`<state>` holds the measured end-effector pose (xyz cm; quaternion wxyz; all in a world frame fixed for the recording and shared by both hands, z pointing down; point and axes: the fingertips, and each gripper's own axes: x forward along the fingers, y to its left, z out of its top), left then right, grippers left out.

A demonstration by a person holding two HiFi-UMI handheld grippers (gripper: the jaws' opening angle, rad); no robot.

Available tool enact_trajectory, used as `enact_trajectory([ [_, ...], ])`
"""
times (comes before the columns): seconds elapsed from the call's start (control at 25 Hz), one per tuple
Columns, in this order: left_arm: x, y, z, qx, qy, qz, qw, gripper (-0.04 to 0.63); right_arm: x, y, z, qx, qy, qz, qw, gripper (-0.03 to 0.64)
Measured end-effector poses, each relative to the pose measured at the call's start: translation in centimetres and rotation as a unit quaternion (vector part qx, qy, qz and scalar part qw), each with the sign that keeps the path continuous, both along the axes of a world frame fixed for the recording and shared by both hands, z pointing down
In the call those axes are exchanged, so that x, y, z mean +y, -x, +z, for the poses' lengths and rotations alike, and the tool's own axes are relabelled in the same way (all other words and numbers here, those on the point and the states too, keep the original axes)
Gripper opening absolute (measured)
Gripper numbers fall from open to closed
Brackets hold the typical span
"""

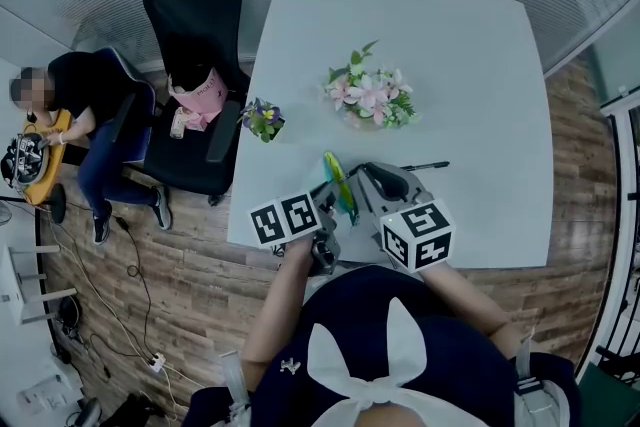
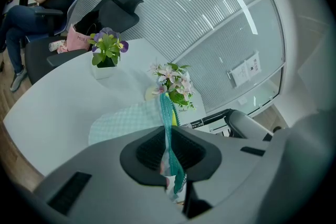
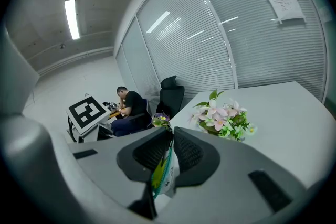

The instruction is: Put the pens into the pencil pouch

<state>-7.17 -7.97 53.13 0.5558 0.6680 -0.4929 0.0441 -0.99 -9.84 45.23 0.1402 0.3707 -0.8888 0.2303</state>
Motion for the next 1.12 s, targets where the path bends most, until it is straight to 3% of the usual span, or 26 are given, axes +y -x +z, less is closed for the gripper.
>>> enact_trajectory([
  [1.12, -0.3, -0.6, 0.3, 0.002, 0.007, 0.0, 1.0, 0.049, 1.5, 1.1, 4.2, -0.025, 0.11, -0.036, 0.993, 0.054],
])
